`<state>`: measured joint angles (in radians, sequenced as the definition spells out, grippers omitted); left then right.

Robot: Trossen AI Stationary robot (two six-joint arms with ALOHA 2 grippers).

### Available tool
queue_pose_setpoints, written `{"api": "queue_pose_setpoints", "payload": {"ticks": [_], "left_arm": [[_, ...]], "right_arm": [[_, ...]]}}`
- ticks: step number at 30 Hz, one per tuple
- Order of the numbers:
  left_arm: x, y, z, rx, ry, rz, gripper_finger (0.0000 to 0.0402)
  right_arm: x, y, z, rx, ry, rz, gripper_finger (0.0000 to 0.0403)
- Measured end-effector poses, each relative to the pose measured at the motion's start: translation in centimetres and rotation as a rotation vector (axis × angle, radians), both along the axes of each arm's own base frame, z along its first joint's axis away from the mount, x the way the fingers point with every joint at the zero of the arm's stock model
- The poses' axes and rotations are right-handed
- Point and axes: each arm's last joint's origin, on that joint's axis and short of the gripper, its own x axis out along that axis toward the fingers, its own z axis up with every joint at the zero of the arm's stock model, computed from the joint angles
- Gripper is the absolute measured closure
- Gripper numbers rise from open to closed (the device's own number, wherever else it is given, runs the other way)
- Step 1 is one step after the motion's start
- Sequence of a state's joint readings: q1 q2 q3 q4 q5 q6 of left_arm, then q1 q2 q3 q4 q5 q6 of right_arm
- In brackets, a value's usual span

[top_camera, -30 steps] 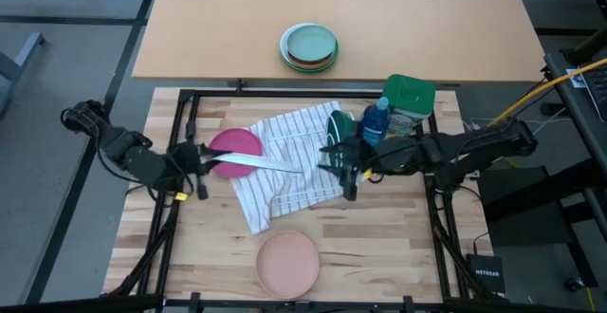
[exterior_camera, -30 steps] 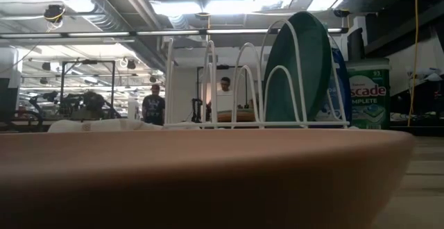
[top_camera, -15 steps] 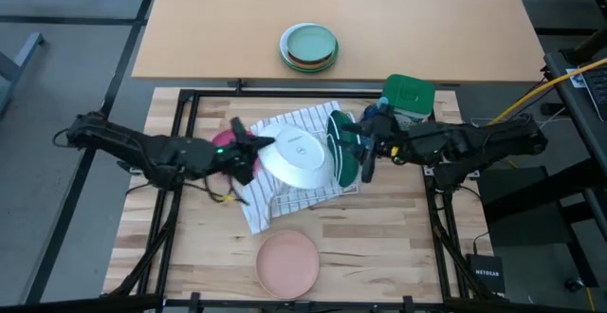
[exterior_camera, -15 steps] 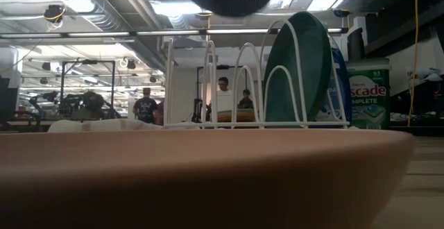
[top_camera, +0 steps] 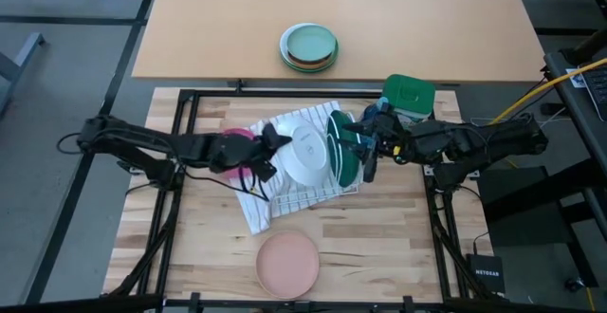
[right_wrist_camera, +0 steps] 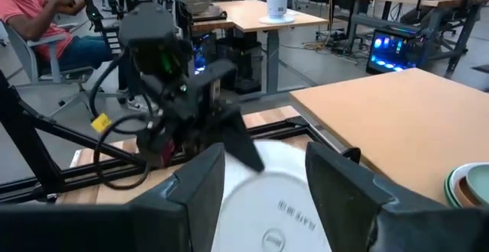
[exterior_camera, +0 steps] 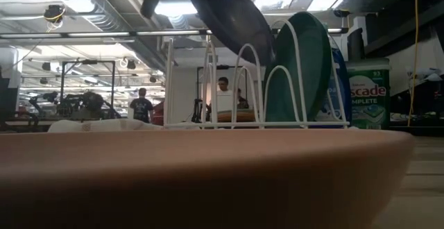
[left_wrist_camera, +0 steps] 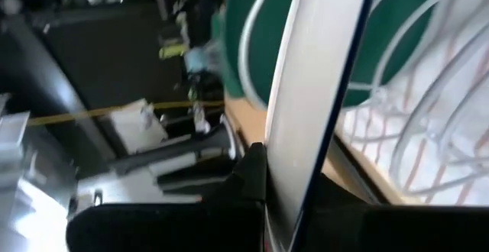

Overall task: Sort dishes
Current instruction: Put the blue plate in the dish rack

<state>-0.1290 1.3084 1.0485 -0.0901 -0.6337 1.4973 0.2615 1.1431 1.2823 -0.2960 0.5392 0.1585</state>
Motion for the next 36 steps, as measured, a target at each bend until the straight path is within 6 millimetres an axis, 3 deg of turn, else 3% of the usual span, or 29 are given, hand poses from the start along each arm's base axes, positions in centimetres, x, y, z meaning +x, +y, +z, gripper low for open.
{"api": "queue_pose_setpoints", "payload": {"ticks": [13,26,36], "left_arm": [[3.8,2.1,-4.1,0.022,0.140,-0.078,0.0401],[4.5,2.5,-4.5,0.086,0.137,-0.103,0.0367],[4.4,2.5,-4.4,0.074,0.128,-0.094,0.0387]], "right_arm": [[0.0,0.0,-0.6,-0.016,0.062,0.000,0.0217],[1.3,0.4,-1.8,-0.035,0.121,0.009,0.0217],[2.9,0.8,-3.1,-0.049,0.174,0.009,0.0217]]}}
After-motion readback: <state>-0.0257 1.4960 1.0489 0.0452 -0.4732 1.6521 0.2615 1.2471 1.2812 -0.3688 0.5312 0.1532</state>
